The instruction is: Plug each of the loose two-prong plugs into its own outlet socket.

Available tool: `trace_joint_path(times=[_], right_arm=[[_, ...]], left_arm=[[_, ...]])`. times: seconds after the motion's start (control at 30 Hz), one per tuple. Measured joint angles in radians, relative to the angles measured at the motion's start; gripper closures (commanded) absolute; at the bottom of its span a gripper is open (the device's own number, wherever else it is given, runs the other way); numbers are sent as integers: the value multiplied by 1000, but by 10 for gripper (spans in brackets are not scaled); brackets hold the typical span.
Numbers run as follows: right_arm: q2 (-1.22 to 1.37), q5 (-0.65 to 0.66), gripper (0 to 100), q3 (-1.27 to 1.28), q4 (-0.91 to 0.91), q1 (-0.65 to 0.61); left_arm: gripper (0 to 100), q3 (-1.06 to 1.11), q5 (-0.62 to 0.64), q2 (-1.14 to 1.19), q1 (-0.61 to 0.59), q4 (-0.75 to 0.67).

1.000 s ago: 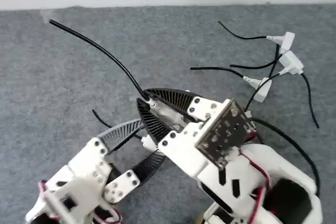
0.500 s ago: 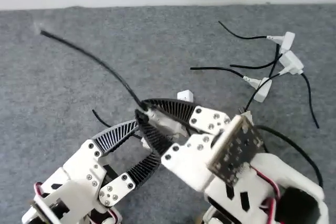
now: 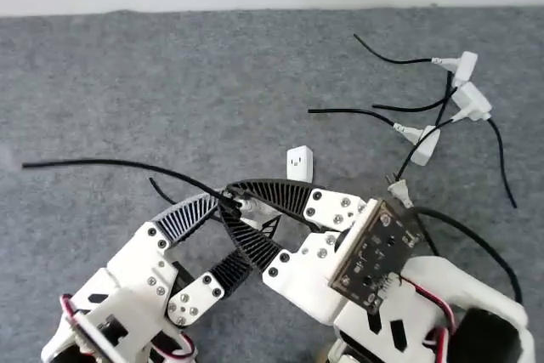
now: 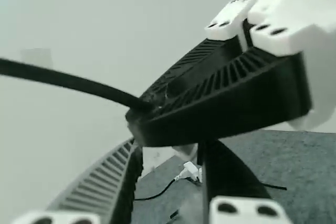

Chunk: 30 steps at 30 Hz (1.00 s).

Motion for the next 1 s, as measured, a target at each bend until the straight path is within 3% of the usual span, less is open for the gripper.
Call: trace_joint_path(times=[0.33, 1.0], right_arm=[[-68, 0, 991, 0, 34, 0], [-95, 8, 985, 29, 121, 57]], left_arm=[[837, 29, 0, 0, -58, 0], [837, 63, -8, 0, -58, 8]])
